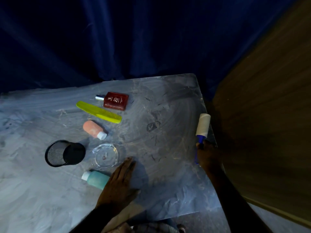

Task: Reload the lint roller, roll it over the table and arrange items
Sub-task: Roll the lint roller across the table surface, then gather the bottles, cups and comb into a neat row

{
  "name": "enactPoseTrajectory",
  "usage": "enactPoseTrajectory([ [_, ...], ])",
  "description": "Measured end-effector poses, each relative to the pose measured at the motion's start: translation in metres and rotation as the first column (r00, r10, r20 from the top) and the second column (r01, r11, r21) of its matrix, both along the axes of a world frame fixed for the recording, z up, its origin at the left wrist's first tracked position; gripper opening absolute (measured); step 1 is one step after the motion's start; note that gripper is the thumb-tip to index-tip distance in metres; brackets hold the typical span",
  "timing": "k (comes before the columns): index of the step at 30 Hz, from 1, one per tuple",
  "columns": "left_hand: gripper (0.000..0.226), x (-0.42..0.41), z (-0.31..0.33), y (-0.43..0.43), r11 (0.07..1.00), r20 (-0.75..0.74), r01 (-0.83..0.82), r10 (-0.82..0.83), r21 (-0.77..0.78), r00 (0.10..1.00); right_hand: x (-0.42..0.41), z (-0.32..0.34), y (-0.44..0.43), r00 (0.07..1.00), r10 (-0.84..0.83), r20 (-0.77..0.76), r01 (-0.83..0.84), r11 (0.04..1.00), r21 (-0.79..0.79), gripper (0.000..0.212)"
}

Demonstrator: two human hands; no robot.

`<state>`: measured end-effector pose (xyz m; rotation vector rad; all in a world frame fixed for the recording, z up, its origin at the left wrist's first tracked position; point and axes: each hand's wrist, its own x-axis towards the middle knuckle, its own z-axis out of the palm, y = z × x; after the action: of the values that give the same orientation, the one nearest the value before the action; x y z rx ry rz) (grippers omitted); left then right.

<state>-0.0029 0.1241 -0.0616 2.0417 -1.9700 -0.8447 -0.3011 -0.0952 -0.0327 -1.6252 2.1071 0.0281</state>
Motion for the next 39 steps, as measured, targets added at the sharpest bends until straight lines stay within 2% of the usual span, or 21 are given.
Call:
enactPoseTrajectory([
  [2,0.107,-0.001,0.002,-0.001,1.000,-0.002,-0.006,0.006,0.005,1.000,0.017,0.005,-0.002,0.992,0.090,-0.085,-0.093,0.995,-0.026,0.032],
  [8,0.104,-0.002,0.008,-0.003,1.000,-0.009,-0.011,0.011,0.001,1.000,0.084,0.013,0.006,0.950,0.305,-0.060,-0.305,0.952,0.018,0.034],
  [12,0.104,-0.002,0.012,-0.004,1.000,-0.013,-0.018,0.018,0.004,1.000,0.114,0.013,0.015,0.924,0.378,-0.050,-0.378,0.926,0.026,0.033],
  [23,0.109,-0.002,0.009,-0.002,1.000,-0.026,-0.016,0.016,0.019,1.000,0.122,0.023,0.015,0.941,0.335,-0.044,-0.332,0.941,0.067,0.034],
  [28,0.108,-0.002,0.009,-0.002,0.999,-0.024,-0.025,0.025,0.030,0.999,0.124,0.030,0.010,0.962,0.268,-0.056,-0.267,0.963,0.036,0.044],
  [34,0.106,-0.004,0.010,-0.002,0.999,0.006,-0.026,0.027,-0.045,1.000,0.129,0.045,0.002,0.963,0.259,-0.076,-0.255,0.965,0.052,0.055],
  [37,0.105,-0.003,0.016,-0.004,0.999,0.002,-0.018,0.018,-0.028,1.000,0.133,0.058,-0.003,0.954,0.277,-0.112,-0.281,0.959,-0.027,0.054],
  [39,0.097,-0.002,0.022,-0.006,1.000,-0.025,-0.018,0.019,0.008,1.000,0.144,0.068,-0.008,0.950,0.301,-0.080,-0.308,0.946,-0.101,0.050],
])
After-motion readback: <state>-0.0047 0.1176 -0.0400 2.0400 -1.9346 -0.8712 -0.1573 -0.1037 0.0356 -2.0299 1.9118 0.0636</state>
